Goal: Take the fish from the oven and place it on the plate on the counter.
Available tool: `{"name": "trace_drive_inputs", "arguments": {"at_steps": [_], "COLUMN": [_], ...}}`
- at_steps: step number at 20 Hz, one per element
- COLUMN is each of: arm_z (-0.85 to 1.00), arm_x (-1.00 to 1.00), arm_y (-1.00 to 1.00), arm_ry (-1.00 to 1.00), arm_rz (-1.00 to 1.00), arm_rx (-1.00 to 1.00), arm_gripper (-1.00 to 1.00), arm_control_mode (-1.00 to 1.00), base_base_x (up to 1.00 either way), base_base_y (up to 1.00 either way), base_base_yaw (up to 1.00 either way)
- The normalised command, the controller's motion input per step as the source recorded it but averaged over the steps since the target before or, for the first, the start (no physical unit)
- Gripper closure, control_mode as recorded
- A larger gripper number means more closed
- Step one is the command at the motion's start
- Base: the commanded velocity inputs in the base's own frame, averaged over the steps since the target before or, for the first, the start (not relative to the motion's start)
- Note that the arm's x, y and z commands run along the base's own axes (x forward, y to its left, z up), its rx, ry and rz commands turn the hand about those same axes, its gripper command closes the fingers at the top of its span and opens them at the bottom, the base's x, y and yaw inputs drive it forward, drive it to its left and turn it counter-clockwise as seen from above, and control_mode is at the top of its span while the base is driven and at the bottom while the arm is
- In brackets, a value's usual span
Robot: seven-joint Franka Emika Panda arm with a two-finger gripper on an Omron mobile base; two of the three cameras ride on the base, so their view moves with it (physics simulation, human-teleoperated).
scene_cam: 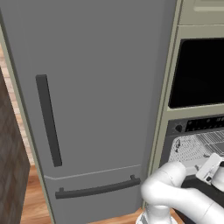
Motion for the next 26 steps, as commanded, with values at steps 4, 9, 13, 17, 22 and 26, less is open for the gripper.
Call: {"name": "trace_drive_inputs", "arguments": {"at_steps": [4, 9, 13, 17, 22, 26], "arm_z": [-0.33, -0.08, -0.14, -0.2, -0.34, -0.38], "arm_x": [0.13, 0.15, 0.23, 0.31, 0.42, 0.41], "arm_y": [-0.06, -0.21, -0.22, -0.28, -0.29, -0.15], "arm_ry": [-0.04, -0.04, -0.02, 0.0, 0.0, 0.0], "arm_rz": [0.0, 0.0, 0.0, 0.01, 0.01, 0.01], "arm_rx": [0.0, 0.0, 0.0, 0.02, 0.04, 0.0], "arm_gripper": [-1.0, -1.0, -1.0, -1.0, -1.0, -1.0], "arm_control_mode": [-1.0, -1.0, -1.0, -1.0, -1.0, -1.0], "base_base_x": [0.0, 0.0, 0.0, 0.0, 0.0, 0.0], "base_base_y": [0.0, 0.0, 0.0, 0.0, 0.0, 0.0], "base_base_yaw": [0.0, 0.0, 0.0, 0.0, 0.0, 0.0]}}
